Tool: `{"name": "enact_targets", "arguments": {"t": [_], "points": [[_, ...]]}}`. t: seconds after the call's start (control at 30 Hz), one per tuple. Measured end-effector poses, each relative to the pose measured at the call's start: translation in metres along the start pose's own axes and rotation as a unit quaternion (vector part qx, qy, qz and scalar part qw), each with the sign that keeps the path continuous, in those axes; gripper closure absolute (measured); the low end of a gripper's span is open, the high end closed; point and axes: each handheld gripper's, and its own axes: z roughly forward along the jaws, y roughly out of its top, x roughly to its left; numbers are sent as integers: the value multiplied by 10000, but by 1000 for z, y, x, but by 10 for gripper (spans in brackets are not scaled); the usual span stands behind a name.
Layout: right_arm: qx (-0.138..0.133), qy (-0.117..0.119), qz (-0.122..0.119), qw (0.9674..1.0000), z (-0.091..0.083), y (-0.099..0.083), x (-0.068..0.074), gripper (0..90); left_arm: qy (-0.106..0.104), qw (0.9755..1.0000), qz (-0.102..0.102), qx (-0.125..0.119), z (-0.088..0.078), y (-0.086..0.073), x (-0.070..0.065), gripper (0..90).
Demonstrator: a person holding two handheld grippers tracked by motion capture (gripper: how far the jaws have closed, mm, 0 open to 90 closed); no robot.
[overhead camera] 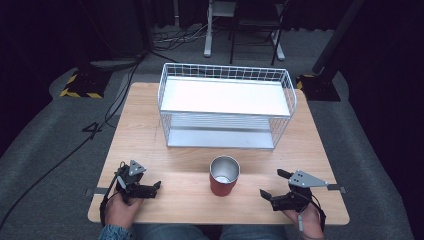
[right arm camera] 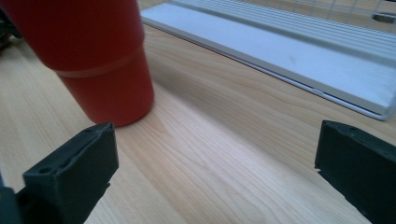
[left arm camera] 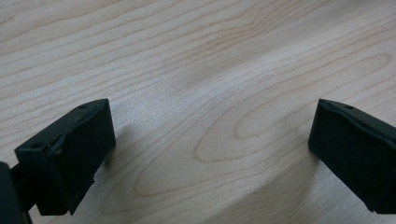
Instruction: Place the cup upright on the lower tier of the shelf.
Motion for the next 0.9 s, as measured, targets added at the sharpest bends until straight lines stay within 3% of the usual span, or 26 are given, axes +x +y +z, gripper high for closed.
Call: {"name": "enact_targets", "arguments": {"t": [0.9], "points": [[-126, 548, -184, 9982, 37, 11, 40, 0, 15, 10000, -24, 3, -2, -3, -2, 8]]}}
